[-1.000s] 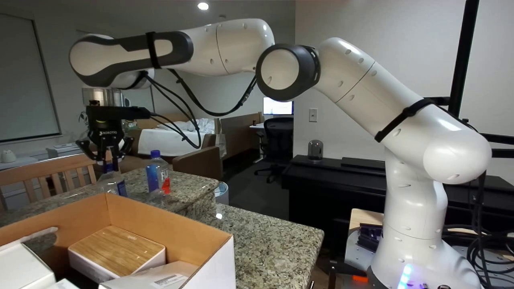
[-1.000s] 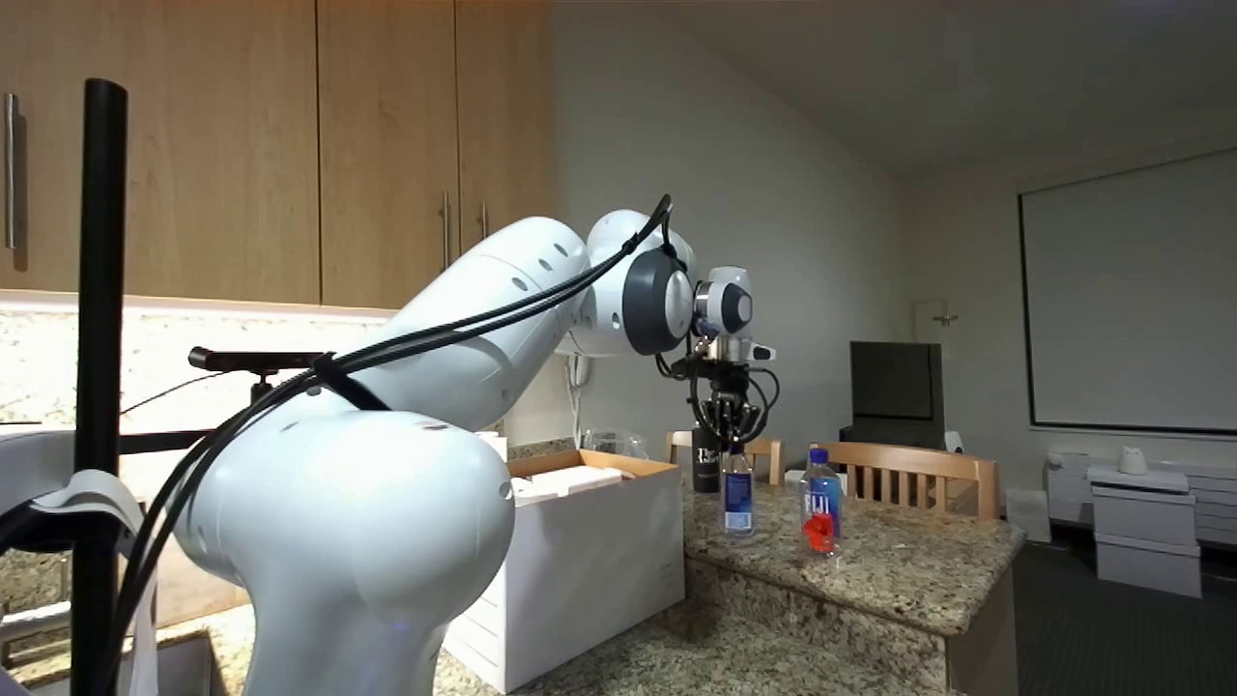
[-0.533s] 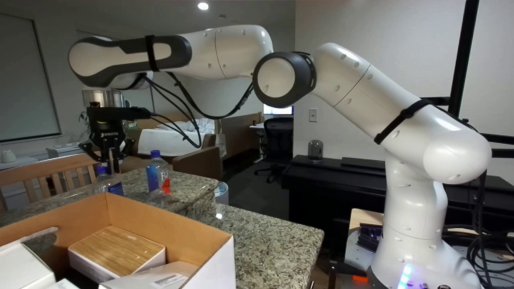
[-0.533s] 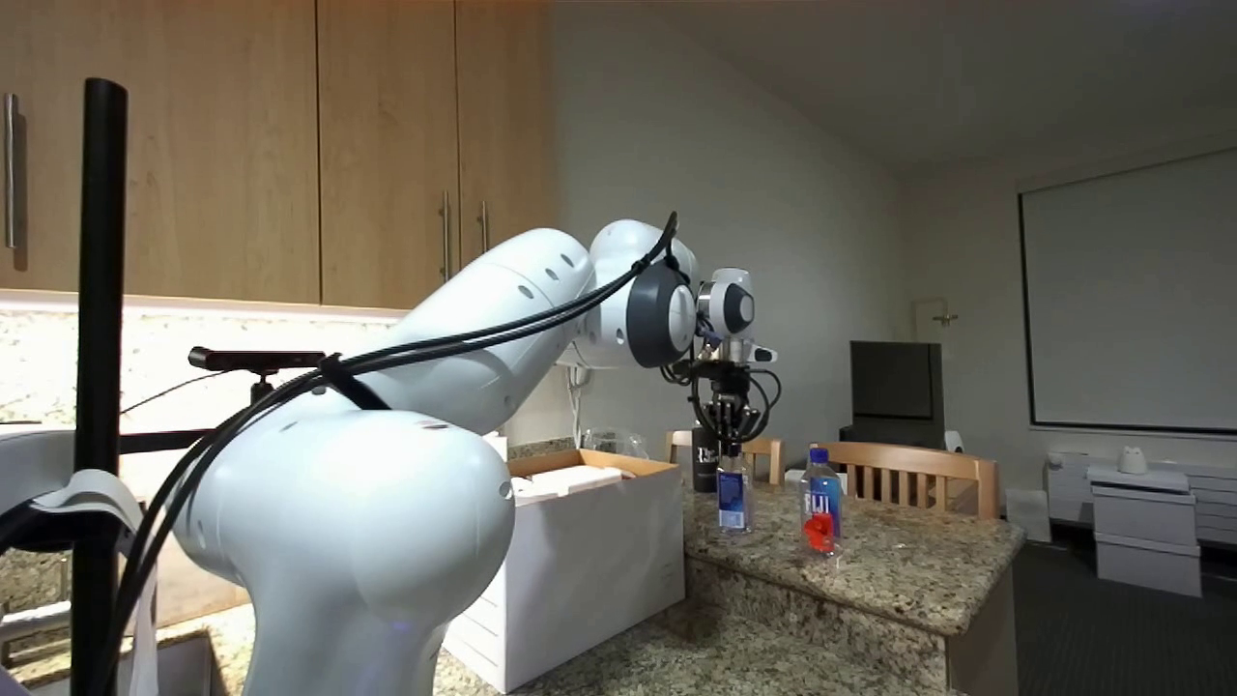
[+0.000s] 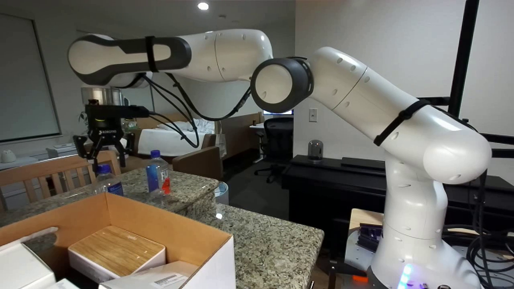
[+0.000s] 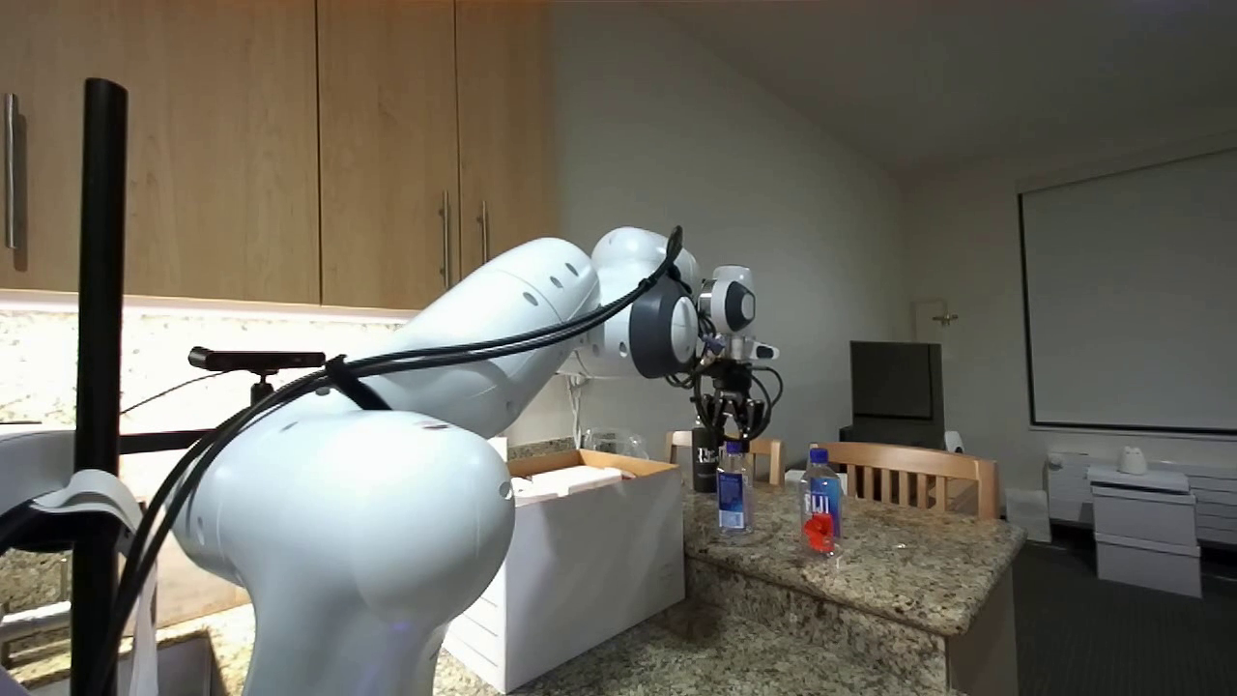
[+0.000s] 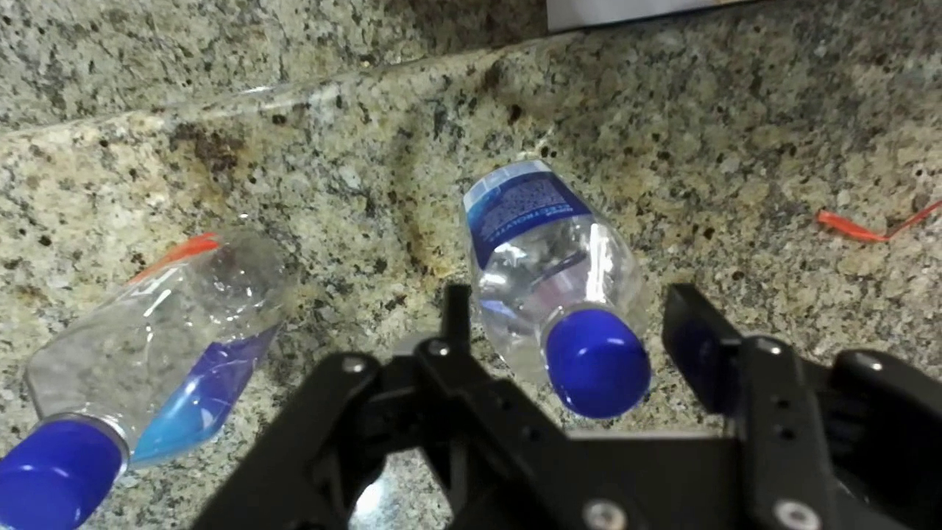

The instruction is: Pick up the bottle and put it in the box

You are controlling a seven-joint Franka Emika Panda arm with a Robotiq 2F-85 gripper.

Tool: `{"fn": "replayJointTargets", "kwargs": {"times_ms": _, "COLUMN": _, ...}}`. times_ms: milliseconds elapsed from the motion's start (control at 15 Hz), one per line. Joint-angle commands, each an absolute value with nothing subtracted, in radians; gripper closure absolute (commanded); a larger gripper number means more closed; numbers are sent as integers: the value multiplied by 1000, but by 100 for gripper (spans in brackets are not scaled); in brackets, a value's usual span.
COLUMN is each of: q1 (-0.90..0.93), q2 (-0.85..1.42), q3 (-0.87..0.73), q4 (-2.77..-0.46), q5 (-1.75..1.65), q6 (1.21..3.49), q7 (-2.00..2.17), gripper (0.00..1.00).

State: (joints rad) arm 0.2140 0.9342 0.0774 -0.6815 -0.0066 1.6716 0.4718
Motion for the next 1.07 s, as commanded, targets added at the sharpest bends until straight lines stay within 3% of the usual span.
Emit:
{"fn": "replayJointTargets", "kwargs": {"times_ms": 0, "q1": 208, "q2": 978, "q3": 88, "q4": -611, "q5": 8, "q6": 1659, "q7": 464, "gripper": 2}}
{"fn": "replayJointTargets", "kwargs": {"times_ms": 67, "q1": 208, "q2": 984, "q3": 88, "q4": -604, "q5": 7, "q6": 1660, "q7": 463, "gripper": 43}}
{"fn": "replayJointTargets", "kwargs": {"times_ms": 200, "q1": 208, "q2": 994, "q3": 90, "q4": -590, "q5": 6, "q6": 1664, "q7": 458, "gripper": 41}}
{"fn": "replayJointTargets", "kwargs": {"times_ms": 667, "q1": 209, "q2": 1005, "q3": 92, "q4": -552, "q5": 1, "q6": 1682, "q7": 456, "gripper": 87}}
{"fn": "replayJointTargets", "kwargs": {"times_ms": 1000, "q1": 204, "q2": 997, "q3": 103, "q4": -559, "q5": 12, "q6": 1646, "q7": 448, "gripper": 85}}
